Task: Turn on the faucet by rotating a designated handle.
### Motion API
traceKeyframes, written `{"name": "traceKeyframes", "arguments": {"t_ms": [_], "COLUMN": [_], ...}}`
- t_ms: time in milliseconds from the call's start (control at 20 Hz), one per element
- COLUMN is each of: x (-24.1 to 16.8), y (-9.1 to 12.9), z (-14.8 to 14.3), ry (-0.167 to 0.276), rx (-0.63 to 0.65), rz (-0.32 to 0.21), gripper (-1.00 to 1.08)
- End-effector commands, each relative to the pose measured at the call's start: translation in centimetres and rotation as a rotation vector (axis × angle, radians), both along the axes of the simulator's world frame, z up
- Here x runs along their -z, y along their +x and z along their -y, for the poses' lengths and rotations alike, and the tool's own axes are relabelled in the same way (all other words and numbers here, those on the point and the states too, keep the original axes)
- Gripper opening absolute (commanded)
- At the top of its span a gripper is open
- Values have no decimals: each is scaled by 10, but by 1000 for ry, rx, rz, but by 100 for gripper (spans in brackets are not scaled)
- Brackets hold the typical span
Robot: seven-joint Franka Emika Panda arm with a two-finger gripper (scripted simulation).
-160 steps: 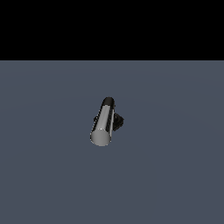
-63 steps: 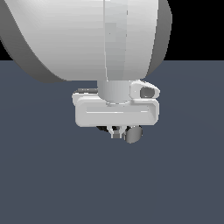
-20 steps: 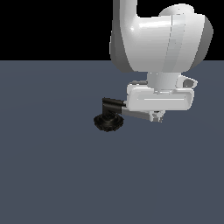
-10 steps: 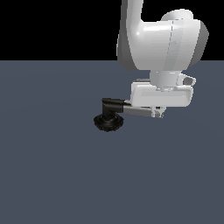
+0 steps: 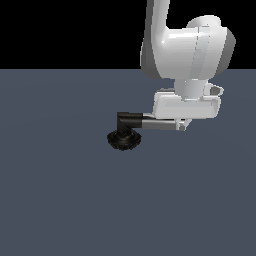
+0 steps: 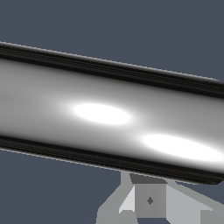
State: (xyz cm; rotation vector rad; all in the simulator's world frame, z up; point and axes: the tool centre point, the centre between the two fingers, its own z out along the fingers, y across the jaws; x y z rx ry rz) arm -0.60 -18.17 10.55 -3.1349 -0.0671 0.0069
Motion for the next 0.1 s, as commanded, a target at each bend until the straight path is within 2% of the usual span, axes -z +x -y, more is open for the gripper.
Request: {"name": "traceKeyframes", "arguments": {"t_ms": [0,50], "x": [0,0], "y": [6,6], "z": [15,15], "ry": [-6,-6], "rx": [15,15], "rz": [4,4], "gripper": [-100,-100]}}
